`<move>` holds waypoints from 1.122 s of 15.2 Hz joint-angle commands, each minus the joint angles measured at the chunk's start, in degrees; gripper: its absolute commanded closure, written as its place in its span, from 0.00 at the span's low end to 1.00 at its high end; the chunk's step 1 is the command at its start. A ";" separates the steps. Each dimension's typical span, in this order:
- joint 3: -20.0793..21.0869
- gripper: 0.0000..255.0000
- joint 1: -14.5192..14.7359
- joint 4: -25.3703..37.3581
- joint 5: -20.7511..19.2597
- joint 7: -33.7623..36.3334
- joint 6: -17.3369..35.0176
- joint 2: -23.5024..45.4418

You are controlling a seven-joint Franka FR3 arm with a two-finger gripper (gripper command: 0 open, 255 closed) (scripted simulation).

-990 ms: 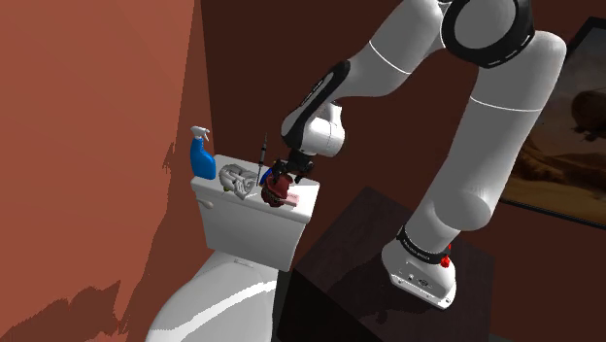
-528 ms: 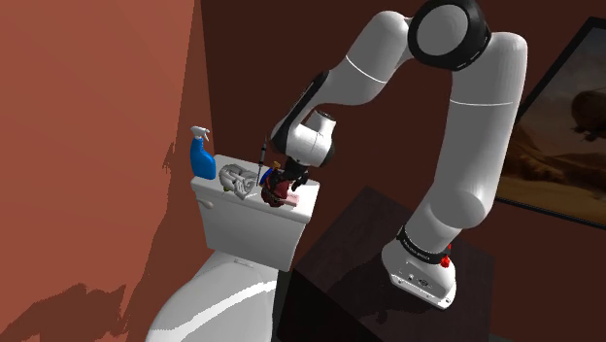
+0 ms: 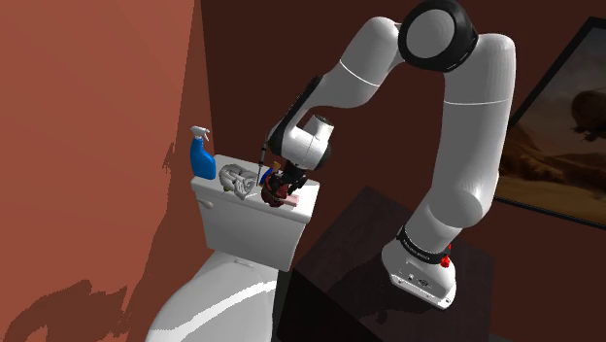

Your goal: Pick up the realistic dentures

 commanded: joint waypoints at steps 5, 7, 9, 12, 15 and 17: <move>-0.07 1.00 0.00 -0.19 -0.05 0.09 -0.04 -0.08; -1.82 1.00 1.54 -1.43 -3.02 3.44 -1.26 -2.23; -3.56 1.00 3.02 -2.59 -5.98 6.68 -2.44 -4.34; -6.06 1.00 5.03 -4.16 -10.52 11.40 -4.14 -7.43; -8.42 1.00 6.82 -5.56 -15.15 15.99 -5.82 -10.45; -9.85 1.00 7.82 -6.38 -18.30 19.00 -6.92 -12.42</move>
